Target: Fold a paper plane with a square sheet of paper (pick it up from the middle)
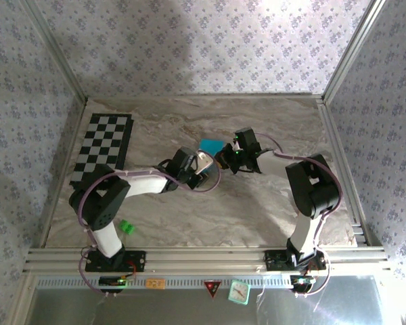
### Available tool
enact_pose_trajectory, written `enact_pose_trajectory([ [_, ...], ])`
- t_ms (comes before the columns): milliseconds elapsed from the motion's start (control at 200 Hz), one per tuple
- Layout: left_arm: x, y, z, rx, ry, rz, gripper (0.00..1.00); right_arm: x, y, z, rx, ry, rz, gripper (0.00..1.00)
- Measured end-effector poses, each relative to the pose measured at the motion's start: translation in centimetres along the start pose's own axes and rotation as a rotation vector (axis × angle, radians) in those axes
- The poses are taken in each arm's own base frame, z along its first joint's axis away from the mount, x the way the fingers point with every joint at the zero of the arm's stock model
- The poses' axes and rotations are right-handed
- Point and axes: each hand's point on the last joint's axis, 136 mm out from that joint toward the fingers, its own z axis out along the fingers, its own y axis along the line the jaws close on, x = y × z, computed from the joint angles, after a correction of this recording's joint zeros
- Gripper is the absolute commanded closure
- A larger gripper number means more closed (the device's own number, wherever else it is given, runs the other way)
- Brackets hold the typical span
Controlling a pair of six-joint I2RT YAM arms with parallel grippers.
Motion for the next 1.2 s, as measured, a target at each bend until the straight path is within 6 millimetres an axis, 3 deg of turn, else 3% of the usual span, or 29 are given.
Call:
enact_pose_trajectory([
  [435,-0.4,0.6,0.0,-0.032,-0.007,0.013,0.72,0.1,0.1,0.0,0.0,0.01,0.004,0.89],
  [894,-0.5,1.5,0.1,-0.08,-0.027,0.01,0.9,-0.8,-0.1,-0.6,0.007,0.0,0.007,0.46],
  [1199,1.7,1.4,0.0,-0.028,-0.013,-0.124,0.99,-4.4,-0.7,-4.1,0.013,-0.117,-0.025,0.39],
])
